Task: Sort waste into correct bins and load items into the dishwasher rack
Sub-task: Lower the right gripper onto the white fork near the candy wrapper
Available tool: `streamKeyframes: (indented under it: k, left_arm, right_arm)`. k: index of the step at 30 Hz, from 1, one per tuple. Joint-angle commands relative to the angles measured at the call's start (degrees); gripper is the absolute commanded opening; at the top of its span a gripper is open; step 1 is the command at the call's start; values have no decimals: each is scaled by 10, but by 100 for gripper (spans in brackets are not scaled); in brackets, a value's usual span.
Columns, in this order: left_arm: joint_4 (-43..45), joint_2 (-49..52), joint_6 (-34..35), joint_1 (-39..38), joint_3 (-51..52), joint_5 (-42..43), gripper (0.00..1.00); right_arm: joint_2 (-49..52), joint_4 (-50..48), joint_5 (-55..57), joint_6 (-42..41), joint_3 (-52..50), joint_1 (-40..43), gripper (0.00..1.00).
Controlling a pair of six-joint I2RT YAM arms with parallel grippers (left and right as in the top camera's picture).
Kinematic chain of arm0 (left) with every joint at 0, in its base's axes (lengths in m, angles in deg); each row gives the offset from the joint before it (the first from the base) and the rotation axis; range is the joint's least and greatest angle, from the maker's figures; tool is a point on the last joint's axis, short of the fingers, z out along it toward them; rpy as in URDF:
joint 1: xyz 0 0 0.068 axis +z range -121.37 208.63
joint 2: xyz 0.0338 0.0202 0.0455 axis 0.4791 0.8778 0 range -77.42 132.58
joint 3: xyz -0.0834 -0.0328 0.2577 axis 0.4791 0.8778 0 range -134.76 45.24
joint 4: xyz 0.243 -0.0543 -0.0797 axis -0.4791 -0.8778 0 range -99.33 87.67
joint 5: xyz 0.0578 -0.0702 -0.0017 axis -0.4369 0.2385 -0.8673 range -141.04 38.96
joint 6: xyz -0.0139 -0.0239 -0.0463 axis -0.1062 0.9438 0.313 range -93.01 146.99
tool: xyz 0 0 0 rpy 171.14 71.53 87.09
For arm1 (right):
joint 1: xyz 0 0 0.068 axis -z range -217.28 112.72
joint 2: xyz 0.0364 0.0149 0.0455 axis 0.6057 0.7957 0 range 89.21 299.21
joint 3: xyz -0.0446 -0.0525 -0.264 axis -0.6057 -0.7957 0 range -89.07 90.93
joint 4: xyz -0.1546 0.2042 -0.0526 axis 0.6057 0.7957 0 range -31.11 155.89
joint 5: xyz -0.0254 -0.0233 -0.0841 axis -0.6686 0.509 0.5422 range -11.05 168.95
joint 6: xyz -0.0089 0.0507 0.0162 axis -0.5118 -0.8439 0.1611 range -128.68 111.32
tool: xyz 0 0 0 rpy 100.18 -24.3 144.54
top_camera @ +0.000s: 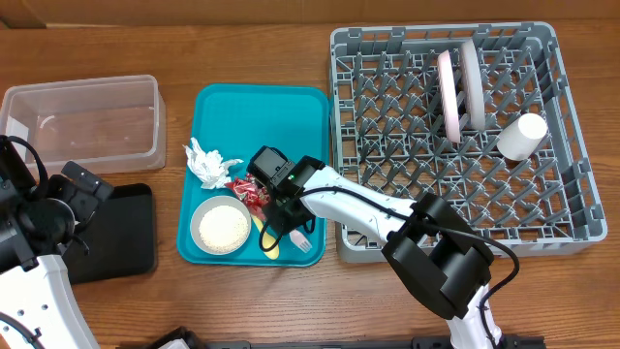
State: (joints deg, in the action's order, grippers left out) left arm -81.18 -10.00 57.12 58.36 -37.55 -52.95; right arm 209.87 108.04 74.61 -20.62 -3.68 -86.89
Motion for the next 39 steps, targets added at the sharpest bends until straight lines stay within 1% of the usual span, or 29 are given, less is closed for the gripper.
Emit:
streamKeyframes:
  k: [1,7,10,14,15,18,19,22,24,27,30,34,39]
  left_arm:
    - [0,1,12,2,-9,4,100]
    - [0,1,12,3,-9,4,100]
    - [0,1,12,2,-9,4,100]
    - [0,1,12,2,-9,4,100]
    - [0,1,12,2,-9,4,100]
    - [0,1,12,2,-9,4,100]
    - [0,1,12,3,-9,4,100]
    - [0,1,12,3,-9,4,100]
    - [0,1,12,2,-9,4,100]
    - [0,1,12,2,-9,4,100]
    - [0,1,12,2,-9,4,100]
    - [0,1,12,2,-9,4,100]
    - [0,1,12,2,-9,4,100]
  right_arm:
    - [31,9,48,-1,-10,0,32]
    - [30,12,63,0,-8,0,28]
    - [30,57,95,0,19,0,26]
    - [30,125,98,-1,68,0,23]
    - [30,141,98,-1,83,0,20]
    - [30,159,92,-1,107,0,19]
    - [30,160,92,-1,113,0,16]
    - [30,174,92,-1,129,0,15]
    - [30,183,92,-1,135,1,15]
    - [30,173,80,-1,132,1,25]
    - [30,138,64,-1,116,1,31]
    - [30,108,71,-1,81,1,40]
    - [30,98,77,-1,57,10,41]
